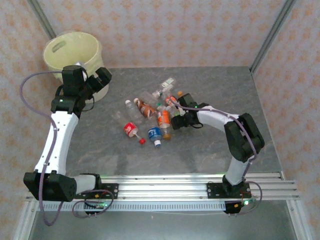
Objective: Put the plastic bottles in the bin
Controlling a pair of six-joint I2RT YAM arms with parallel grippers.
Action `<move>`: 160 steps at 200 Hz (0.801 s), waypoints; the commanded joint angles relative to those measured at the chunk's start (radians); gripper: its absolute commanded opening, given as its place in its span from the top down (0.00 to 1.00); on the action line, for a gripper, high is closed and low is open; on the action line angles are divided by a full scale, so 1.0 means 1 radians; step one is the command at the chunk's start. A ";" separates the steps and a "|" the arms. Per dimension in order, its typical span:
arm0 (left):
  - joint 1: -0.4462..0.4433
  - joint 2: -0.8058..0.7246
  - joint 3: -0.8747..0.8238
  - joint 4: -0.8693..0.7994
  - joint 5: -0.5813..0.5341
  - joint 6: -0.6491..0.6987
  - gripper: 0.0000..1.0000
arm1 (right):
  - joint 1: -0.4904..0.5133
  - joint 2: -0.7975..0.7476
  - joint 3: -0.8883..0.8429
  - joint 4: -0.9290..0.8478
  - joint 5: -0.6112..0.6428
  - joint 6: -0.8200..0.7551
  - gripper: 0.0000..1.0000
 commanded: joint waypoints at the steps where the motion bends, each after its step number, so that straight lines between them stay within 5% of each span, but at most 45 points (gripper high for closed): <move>1: -0.001 -0.005 -0.016 0.027 0.016 -0.014 0.00 | 0.007 0.013 -0.023 0.024 0.036 0.010 0.24; 97: -0.002 -0.019 -0.024 -0.044 0.111 0.070 0.00 | 0.009 -0.151 -0.065 0.036 0.094 0.041 0.58; 160: -0.035 -0.027 -0.041 0.005 0.213 0.086 0.00 | 0.013 -0.294 -0.062 0.079 0.037 0.102 0.67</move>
